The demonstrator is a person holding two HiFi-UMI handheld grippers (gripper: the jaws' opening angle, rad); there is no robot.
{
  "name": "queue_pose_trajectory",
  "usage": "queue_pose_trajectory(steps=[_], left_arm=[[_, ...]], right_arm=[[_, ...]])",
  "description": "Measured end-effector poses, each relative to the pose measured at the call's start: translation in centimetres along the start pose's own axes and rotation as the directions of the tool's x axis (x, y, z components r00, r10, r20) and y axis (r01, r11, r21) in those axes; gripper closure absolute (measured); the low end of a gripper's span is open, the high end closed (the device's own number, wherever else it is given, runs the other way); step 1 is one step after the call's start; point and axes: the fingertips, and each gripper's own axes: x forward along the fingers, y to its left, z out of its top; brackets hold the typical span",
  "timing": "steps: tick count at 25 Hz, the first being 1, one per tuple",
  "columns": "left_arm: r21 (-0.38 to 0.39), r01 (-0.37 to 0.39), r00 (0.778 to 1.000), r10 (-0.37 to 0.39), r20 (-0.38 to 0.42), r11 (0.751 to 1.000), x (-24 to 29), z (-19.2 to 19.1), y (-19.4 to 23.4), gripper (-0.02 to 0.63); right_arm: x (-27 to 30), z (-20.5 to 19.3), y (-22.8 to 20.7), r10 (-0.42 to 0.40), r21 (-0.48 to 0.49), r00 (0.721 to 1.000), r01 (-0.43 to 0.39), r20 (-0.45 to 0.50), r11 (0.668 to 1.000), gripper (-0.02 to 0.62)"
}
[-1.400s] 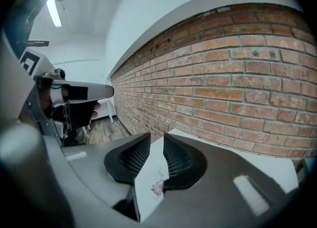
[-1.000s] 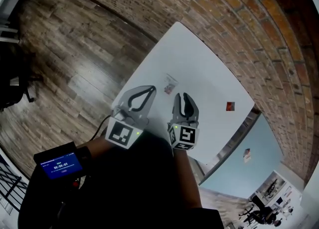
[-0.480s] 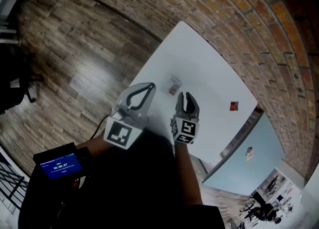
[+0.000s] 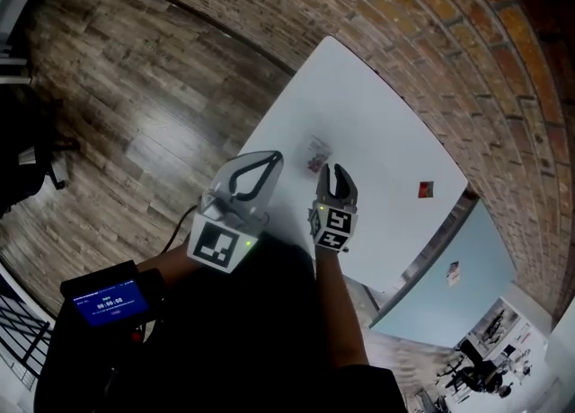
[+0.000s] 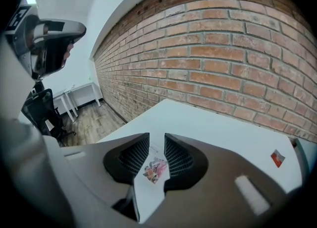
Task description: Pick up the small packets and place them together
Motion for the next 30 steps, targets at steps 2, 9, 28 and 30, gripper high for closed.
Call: queue_pose_trajectory(steps=[2, 9, 28, 30], left_arm=[[-0.017, -0.023, 1.000, 0.023, -0.015, 1.000, 0.1, -0.6, 0.7, 0.606], [-0.006, -0.032, 0.999, 0.032, -0.028, 0.999, 0.3, -0.6, 1.4, 0.606], [-0.100, -0.089, 0.994, 0.082, -0.074, 0.991, -0.3, -1.9, 2.6, 0.606], [-0.086, -0.080, 0.994, 0.073, -0.083, 0.993, -0.5, -1.9, 2.4, 0.606]], right_arm=[[0.5, -0.8, -0.1, -0.002, 0.010, 1.000, 0.002, -0.025, 1.000, 0.497], [1.5, -2.3, -1.5, -0.029, 0.073, 0.997, 0.033, -0.066, 0.997, 0.497], [3.9, -5.8, -2.3, -0.047, 0.245, 0.975, 0.102, -0.218, 0.964, 0.497], [4.0, -6.0, -2.4, -0.037, 0.257, 0.974, 0.096, -0.224, 0.962, 0.497]])
